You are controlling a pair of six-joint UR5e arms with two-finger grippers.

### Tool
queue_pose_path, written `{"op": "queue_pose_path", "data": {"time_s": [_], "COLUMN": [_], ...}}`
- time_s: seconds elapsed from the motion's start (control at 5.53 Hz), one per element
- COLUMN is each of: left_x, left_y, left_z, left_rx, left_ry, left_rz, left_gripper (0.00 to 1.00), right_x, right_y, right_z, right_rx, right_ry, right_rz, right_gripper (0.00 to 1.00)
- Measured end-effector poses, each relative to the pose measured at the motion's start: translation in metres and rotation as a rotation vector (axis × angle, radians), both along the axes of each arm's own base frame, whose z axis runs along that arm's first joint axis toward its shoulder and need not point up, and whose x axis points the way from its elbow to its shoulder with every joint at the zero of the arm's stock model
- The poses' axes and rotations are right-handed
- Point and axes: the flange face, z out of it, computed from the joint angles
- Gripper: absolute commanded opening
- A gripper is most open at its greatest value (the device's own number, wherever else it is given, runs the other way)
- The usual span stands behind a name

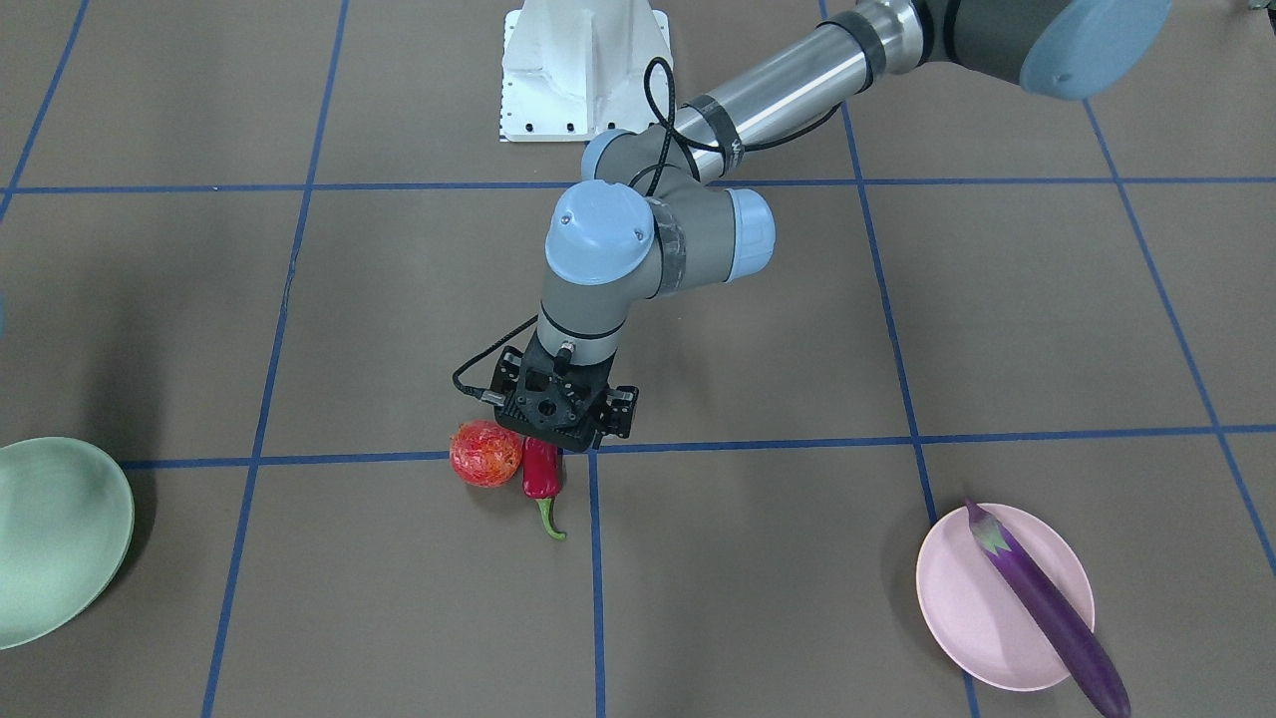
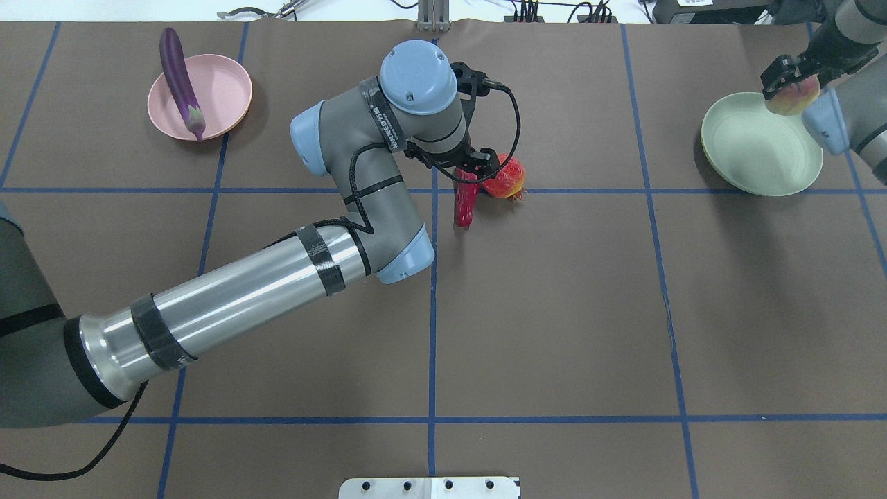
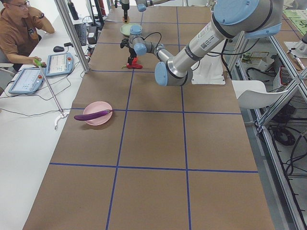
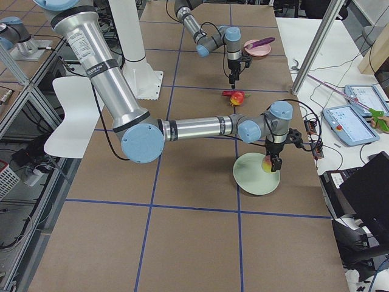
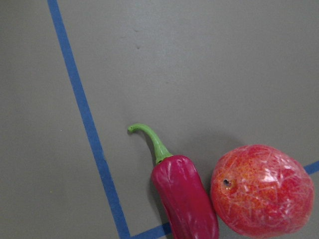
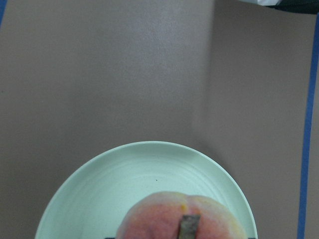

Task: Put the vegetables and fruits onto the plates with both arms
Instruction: 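Grasp red chili with left gripper while right gripper lowers peach onto green plate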

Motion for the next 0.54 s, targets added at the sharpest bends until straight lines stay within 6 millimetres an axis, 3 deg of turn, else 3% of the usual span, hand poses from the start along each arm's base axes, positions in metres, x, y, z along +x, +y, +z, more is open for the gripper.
{"op": "queue_pose_path", "data": {"time_s": [0.54], "left_x": [0.008], "left_y": [0.007], "left_z": [0.005], "left_rx": [-0.002], "left_ry": [-0.007], "left_rz": [0.005], "left_gripper": [0.99], "right_x": [-0.020], "right_y": [0.022], "right_z": [0.043], "right_rx": [-0.058], "right_ry": [0.024], "right_rz": [-0.043], "right_gripper": [0.00]}}
